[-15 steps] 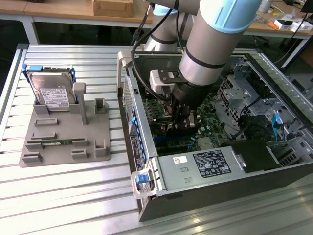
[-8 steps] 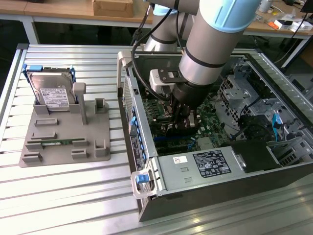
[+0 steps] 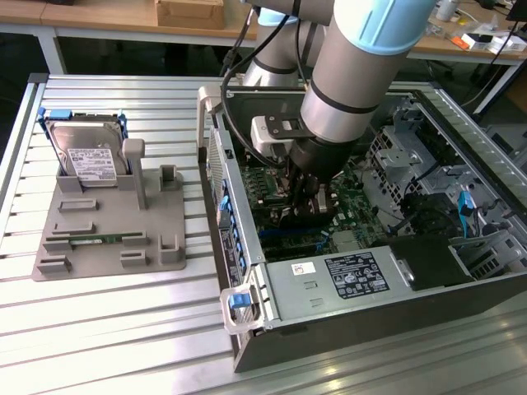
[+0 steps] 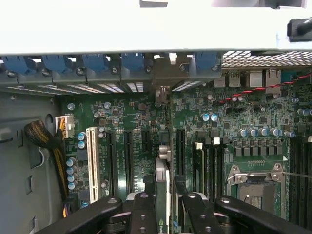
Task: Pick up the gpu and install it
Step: 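Insert the gpu into the slot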
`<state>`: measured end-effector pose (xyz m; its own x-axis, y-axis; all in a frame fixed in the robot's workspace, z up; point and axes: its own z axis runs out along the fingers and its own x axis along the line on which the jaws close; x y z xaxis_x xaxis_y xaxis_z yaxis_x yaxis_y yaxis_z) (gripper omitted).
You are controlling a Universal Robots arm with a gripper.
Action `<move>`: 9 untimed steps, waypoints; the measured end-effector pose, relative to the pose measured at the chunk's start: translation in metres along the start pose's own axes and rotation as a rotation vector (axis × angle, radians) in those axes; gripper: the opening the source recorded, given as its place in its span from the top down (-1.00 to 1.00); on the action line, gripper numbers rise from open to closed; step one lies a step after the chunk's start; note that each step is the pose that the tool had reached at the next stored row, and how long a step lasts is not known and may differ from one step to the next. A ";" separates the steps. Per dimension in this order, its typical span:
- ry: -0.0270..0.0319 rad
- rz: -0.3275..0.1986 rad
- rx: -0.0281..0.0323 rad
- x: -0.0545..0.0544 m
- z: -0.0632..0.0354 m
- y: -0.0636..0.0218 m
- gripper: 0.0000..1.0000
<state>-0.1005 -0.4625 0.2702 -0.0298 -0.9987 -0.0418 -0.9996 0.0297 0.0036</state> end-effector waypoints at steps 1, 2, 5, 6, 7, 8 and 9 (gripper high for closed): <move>0.0001 0.000 -0.0001 0.000 0.0011 0.0000 0.49; -0.0001 0.000 0.0000 0.000 0.0018 0.0000 0.49; -0.0005 0.000 0.0002 0.000 0.0022 -0.0001 0.49; -0.0005 0.000 0.0002 0.000 0.0022 -0.0001 0.49; -0.0010 0.000 0.0005 0.000 0.0014 -0.0001 0.49; -0.0021 0.000 0.0010 0.000 0.0005 -0.0001 0.49; -0.0021 0.000 0.0010 0.000 -0.0006 -0.0001 0.49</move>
<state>-0.1004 -0.4623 0.2707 -0.0297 -0.9986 -0.0439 -0.9996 0.0296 0.0026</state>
